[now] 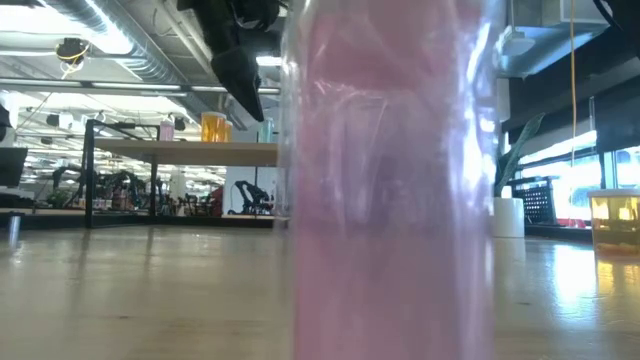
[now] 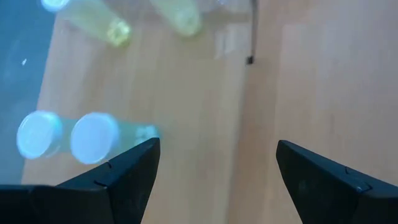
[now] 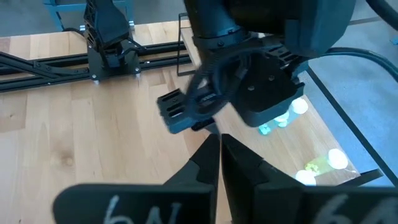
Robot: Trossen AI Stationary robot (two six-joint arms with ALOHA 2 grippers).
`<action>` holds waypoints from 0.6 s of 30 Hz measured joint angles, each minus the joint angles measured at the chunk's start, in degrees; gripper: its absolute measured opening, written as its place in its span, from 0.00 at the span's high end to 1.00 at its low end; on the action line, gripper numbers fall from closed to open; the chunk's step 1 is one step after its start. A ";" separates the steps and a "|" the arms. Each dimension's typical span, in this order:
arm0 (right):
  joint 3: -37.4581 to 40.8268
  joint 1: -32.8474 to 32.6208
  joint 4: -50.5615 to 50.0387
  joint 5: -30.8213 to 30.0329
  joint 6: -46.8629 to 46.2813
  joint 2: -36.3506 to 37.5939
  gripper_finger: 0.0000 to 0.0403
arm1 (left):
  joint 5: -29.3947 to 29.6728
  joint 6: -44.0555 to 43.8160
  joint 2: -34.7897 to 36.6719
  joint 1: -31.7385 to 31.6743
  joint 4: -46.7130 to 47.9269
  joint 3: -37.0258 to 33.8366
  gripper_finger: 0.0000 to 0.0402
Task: Pick and place medicine bottles onto shelf by color
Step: Put the bottom pink pill bottle on the shelf aligned with the other pink pill bottle
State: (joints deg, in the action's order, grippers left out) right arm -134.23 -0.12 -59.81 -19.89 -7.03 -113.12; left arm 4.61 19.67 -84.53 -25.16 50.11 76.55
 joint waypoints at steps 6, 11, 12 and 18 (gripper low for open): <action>0.00 0.00 0.02 -0.01 0.00 0.00 0.95 | -1.25 -0.11 1.51 2.44 -0.87 0.00 0.21; 0.00 0.00 0.02 -0.01 0.01 0.00 0.95 | -1.11 -3.88 4.78 2.59 0.94 0.00 0.21; 0.00 0.00 0.02 -0.01 0.00 0.00 0.95 | -1.09 -4.60 5.60 2.56 1.30 0.00 0.21; 0.00 0.00 0.05 -0.01 0.00 0.00 0.95 | -0.89 -9.22 10.67 2.59 2.19 0.01 0.21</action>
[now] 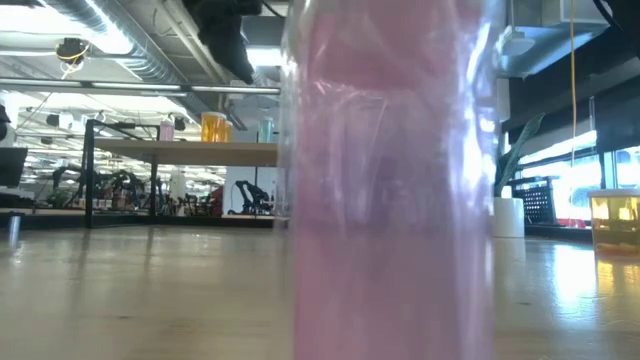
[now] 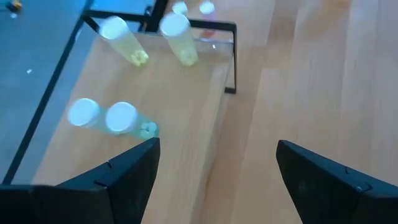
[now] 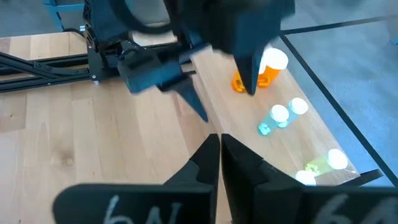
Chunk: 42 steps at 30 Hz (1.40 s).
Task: Pick and place medicine bottles onto shelf by color
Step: Put the bottom pink pill bottle on the shelf aligned with the other pink pill bottle
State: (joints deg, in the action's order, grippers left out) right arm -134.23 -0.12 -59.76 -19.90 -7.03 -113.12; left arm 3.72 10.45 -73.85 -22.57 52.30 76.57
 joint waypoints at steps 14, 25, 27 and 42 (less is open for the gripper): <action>0.02 0.00 0.96 0.00 0.05 0.00 0.95 | 2.22 -8.04 6.54 0.55 6.04 0.01 0.21; 0.02 0.02 -1.75 2.29 2.86 0.04 0.95 | 2.85 -10.41 13.02 1.75 6.63 0.01 0.21; 0.02 0.02 -3.45 3.41 2.45 0.04 0.95 | 2.85 -10.49 13.89 1.75 7.00 0.01 0.21; 0.02 1.29 -16.91 5.15 4.51 0.09 0.99 | 2.85 -11.60 16.92 1.75 10.30 0.03 0.21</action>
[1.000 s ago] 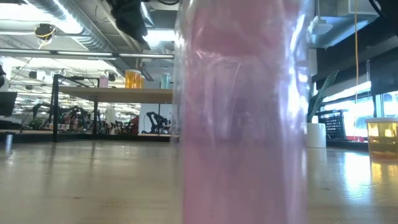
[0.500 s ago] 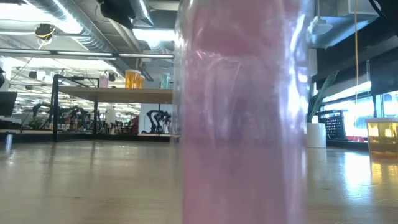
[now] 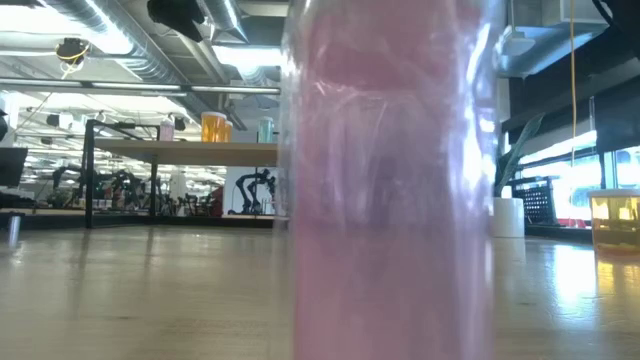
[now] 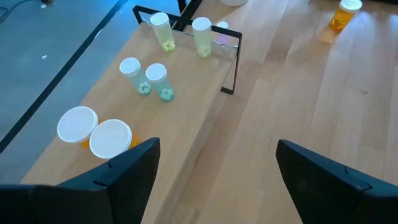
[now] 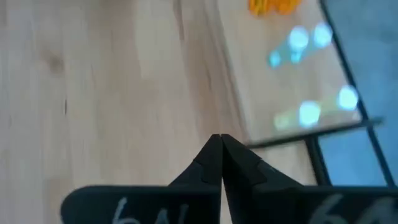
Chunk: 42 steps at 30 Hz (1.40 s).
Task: Pick and place medicine bottles onto shelf by color
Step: Put the bottom pink pill bottle on the shelf aligned with the other pink pill bottle
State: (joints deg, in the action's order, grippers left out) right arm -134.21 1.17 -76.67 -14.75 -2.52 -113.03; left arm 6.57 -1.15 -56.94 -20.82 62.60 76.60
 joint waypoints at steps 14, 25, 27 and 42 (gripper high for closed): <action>0.00 7.10 -3.73 9.90 2.20 -0.46 0.73 | 0.00 0.02 0.03 0.00 -0.01 0.00 0.21; 0.01 11.40 -1.32 20.46 18.90 -6.09 0.55 | 0.02 0.04 0.03 0.02 -0.06 0.00 0.21; 0.02 12.31 -0.22 20.44 19.29 -6.88 0.55 | 0.02 0.04 0.03 0.02 -0.05 0.00 0.21; 0.01 17.93 1.56 20.38 19.37 -11.28 0.57 | 0.02 0.05 0.03 0.02 -0.06 0.00 0.21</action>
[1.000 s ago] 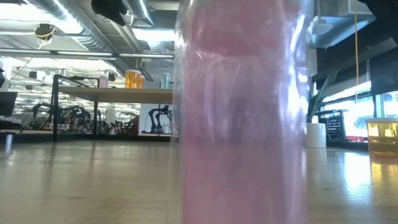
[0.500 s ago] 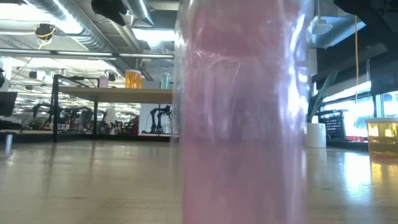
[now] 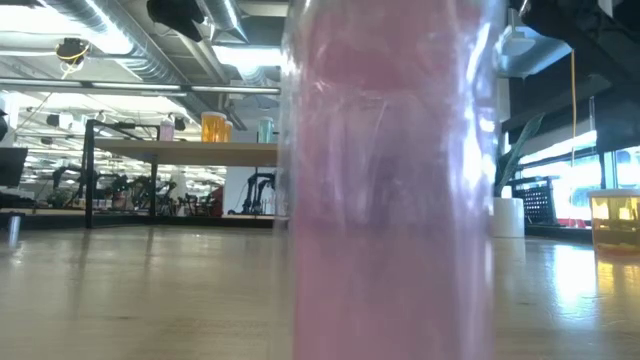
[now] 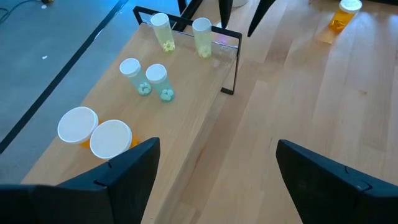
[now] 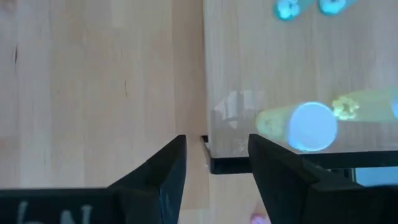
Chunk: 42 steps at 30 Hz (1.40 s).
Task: Pick and place medicine bottles onto shelf by color
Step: Put the bottom pink pill bottle on the shelf aligned with the other pink pill bottle
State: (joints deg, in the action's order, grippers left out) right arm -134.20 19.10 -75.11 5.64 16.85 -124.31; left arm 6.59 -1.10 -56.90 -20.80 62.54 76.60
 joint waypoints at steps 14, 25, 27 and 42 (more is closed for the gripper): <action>-0.01 1.07 1.73 -0.03 0.12 -0.20 0.57 | 0.00 -0.01 0.00 0.00 0.00 0.00 0.21; -0.01 1.04 1.20 0.01 0.27 -0.23 0.57 | 0.00 -0.03 0.00 0.00 0.00 0.00 0.21; -0.07 0.99 2.33 0.22 0.26 -0.72 0.57 | 0.00 -0.03 0.00 0.00 -0.02 0.00 0.21; 0.01 0.85 3.52 -3.67 1.84 -2.51 0.57 | 0.02 -0.29 -0.02 0.00 -0.02 0.00 0.21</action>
State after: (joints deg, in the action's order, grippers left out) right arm -134.19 19.94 -71.59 1.96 18.69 -126.82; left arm 6.61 -1.39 -56.93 -20.80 62.52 76.60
